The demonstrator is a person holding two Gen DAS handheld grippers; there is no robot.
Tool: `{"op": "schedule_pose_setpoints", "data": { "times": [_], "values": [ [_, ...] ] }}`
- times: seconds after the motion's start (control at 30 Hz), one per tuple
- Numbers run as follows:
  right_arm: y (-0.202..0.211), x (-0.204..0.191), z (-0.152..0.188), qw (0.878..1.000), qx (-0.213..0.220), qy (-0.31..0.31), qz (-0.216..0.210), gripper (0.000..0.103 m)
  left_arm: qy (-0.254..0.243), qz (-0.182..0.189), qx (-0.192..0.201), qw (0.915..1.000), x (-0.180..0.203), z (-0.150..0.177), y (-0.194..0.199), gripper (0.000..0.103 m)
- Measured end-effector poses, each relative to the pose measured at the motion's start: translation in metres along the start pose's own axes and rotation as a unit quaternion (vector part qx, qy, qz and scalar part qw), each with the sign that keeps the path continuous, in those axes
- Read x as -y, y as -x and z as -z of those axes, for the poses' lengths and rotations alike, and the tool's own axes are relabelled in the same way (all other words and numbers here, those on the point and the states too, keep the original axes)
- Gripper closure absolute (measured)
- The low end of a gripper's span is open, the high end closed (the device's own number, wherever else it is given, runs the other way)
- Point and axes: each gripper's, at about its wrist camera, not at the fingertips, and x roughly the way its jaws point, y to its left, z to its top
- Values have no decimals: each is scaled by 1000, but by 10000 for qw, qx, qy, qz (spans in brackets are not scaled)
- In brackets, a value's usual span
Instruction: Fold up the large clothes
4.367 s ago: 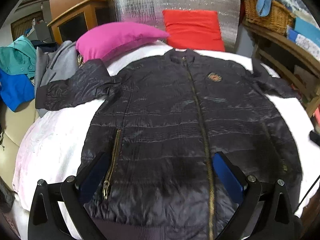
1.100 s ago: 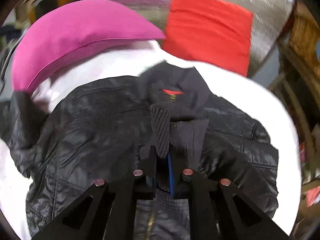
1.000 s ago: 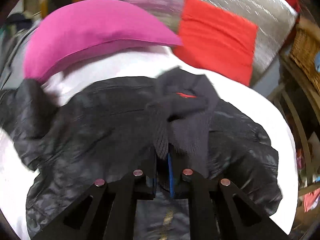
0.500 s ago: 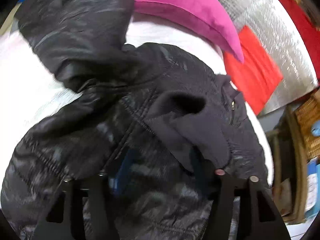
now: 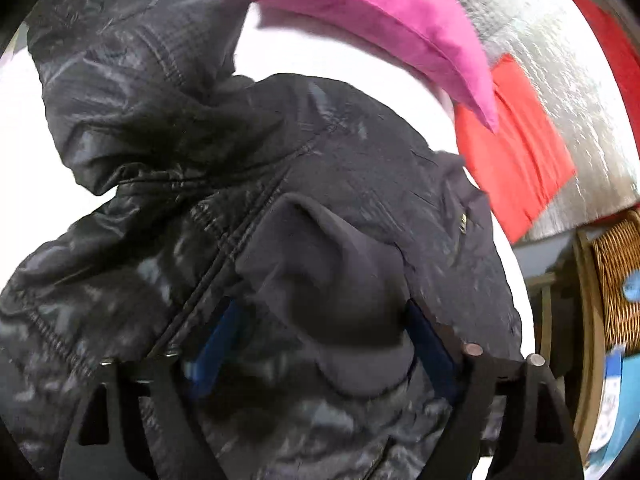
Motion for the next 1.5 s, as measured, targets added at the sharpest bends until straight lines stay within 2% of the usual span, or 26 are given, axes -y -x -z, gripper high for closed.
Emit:
{"op": "schedule_pose_setpoints", "data": {
  "times": [0.03,0.07,0.17,0.23,0.27,0.3,0.4,0.47,0.57,0.7,0.83,0.87,0.9,0.93,0.97,1.03,1.07,1.1,1.13,1.17,1.2,1.23,1.3,1.37,1.43,1.5],
  "values": [
    [0,0,0,10000,2,-2,-2,18,-90,-92,-82,9999,3,-4,-3,90],
    [0,0,0,10000,2,-4,-5,18,-196,-60,-83,9998,6,-8,-1,89],
    [-1,0,0,10000,1,1,-4,18,-928,159,604,9937,32,-16,32,89],
    [0,0,0,10000,5,-4,-5,18,-1449,427,1012,9833,48,-19,54,89],
    [-1,0,0,10000,3,-5,-6,17,-1721,370,1226,9767,54,-18,59,89],
    [-1,0,0,10000,2,-5,-8,18,-1882,134,1249,9741,55,-19,53,89],
    [-1,-1,0,10000,-4,-30,-29,18,-1622,-462,647,9835,33,-29,7,89],
    [-1,0,-2,9999,-73,-109,-42,18,-1614,-831,472,9823,19,-29,-18,89],
    [2,3,-8,9983,-211,-507,-190,18,-1922,-924,557,9754,20,-25,-28,88],
    [-4,14,-23,9857,-364,-1531,-600,17,-1984,-819,595,9749,30,-24,-29,88],
    [-30,25,-37,9539,-864,-2722,-919,17,-1980,-716,595,9758,30,-24,-23,88],
    [-35,26,-39,9510,-923,-2822,-857,23,-1990,-698,588,9757,31,-23,-20,88],
    [-37,28,-42,9511,-917,-2850,-765,34,-2008,-677,584,9756,31,-23,-17,88],
    [-39,30,-46,9526,-910,-2845,-580,86,-2032,-651,605,9751,31,-24,-10,88],
    [-36,30,-49,9537,-859,-2847,-445,93,-2047,-601,642,9749,30,-26,-3,88],
    [-20,17,-56,9700,-580,-2355,-157,93,-2134,-346,839,9727,32,-26,12,88],
    [-12,6,-58,9812,-440,-1878,65,93,-2293,-298,1003,9677,33,-21,22,88],
    [-15,2,-55,9870,-509,-1473,385,93,-2470,-390,1125,9617,36,-16,23,88],
    [-24,6,-49,9862,-703,-1358,631,93,-2574,-558,1046,9590,37,-13,14,88],
    [-34,18,-40,9816,-946,-1449,812,91,-2570,-681,880,9600,34,-12,3,88],
    [-40,32,-32,9775,-1092,-1692,630,90,-2503,-811,667,9624,28,-13,-10,88],
    [-38,35,-32,9777,-1058,-1756,461,89,-2442,-871,509,9645,21,-12,-20,87],
    [-30,30,-36,9792,-1119,-1673,264,73,-2587,-869,688,9596,18,-8,-18,84],
    [-17,20,-44,9832,-1213,-1340,266,39,-2737,-896,715,9550,20,-5,-16,83],
    [1,6,-51,9869,-1259,-974,271,33,-2693,-793,700,9572,17,-5,-15,82],
    [15,-3,-59,9900,-1189,-706,263,33,-2618,-653,737,9601,11,-6,-14,80]
  ]
}}
